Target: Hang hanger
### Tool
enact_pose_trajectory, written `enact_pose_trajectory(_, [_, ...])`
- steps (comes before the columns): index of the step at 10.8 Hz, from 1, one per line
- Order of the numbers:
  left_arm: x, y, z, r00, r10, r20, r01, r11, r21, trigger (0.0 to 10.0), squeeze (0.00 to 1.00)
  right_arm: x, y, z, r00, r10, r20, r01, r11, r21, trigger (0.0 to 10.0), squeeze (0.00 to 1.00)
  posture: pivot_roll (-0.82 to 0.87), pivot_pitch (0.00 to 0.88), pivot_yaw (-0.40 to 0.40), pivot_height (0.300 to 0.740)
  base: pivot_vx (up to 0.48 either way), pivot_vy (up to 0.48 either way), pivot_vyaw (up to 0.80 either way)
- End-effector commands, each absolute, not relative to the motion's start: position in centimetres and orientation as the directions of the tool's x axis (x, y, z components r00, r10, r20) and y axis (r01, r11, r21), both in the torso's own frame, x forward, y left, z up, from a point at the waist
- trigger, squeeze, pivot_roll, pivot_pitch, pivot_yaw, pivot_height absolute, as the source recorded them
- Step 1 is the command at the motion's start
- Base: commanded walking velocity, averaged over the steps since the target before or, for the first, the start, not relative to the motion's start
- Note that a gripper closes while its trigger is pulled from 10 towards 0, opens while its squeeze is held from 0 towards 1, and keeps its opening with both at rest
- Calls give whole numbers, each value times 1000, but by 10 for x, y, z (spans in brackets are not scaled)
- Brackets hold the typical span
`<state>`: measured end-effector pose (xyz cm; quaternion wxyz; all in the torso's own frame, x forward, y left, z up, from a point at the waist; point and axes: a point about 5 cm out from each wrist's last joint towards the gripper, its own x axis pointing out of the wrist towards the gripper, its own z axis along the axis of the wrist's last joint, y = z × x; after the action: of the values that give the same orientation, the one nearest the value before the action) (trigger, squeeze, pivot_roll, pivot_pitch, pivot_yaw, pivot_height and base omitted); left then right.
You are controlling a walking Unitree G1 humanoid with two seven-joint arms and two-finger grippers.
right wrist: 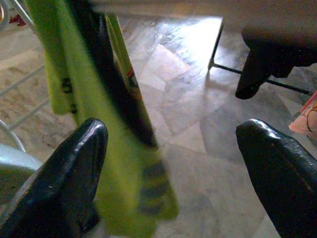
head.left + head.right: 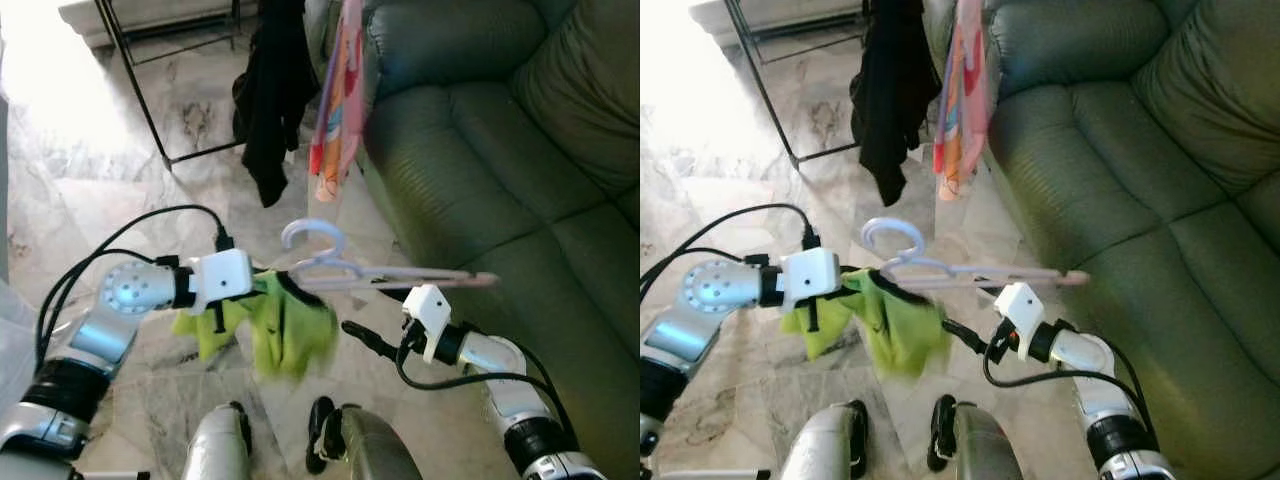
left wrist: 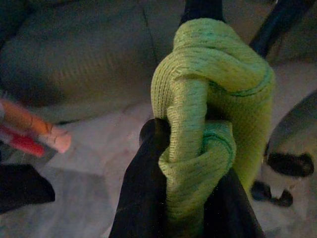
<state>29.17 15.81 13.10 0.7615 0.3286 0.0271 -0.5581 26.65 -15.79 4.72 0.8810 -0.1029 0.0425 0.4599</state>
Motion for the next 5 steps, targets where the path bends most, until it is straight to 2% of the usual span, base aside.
enact_pose_trajectory(1, [290, 147, 140, 351, -862, -365, 859, 142, 492, 0, 0, 267, -159, 51, 576, 804, -150, -817, 561, -131, 10000, 1000, 89, 222, -94, 740, 0, 0, 0])
enact_pose_trajectory(5, [292, 114, 144, 364, -896, -255, 837, 195, 511, 0, 0, 257, -147, 52, 388, 909, -151, -910, 404, 93, 10000, 1000, 88, 221, -107, 740, 0, 0, 0])
